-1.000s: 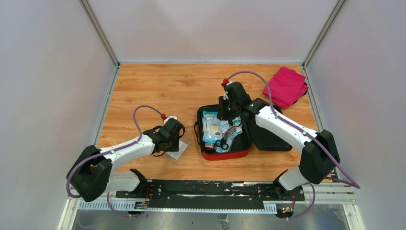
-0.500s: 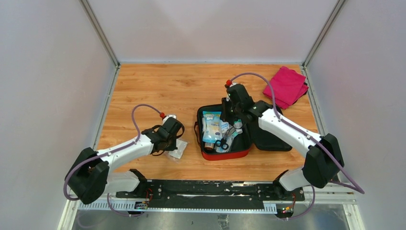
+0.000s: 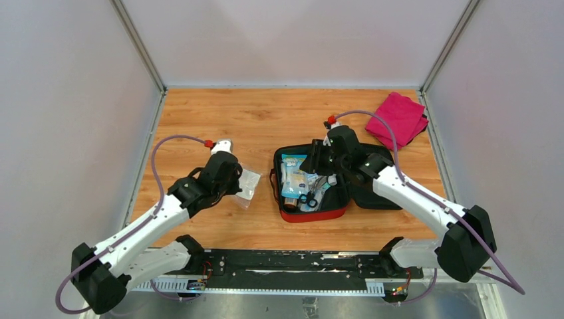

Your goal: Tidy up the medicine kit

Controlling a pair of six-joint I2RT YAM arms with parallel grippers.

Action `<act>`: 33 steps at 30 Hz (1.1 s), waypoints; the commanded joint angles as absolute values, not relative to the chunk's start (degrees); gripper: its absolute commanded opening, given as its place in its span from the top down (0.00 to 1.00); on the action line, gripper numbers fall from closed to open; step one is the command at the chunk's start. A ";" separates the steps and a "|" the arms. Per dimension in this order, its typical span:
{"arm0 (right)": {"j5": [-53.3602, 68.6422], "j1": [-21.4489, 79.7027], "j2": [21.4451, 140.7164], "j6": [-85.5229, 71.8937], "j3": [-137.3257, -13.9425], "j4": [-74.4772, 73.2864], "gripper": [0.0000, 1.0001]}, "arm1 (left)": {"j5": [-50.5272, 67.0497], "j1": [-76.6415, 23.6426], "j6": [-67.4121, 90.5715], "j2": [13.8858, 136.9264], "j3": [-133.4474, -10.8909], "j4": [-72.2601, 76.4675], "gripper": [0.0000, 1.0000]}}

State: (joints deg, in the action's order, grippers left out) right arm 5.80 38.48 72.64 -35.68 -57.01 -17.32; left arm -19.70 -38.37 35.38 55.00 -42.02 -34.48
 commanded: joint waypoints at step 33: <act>-12.57 27.69 68.48 -22.59 -59.04 -54.18 0.80 | -19.33 -37.00 31.92 54.14 -53.63 -35.15 1.00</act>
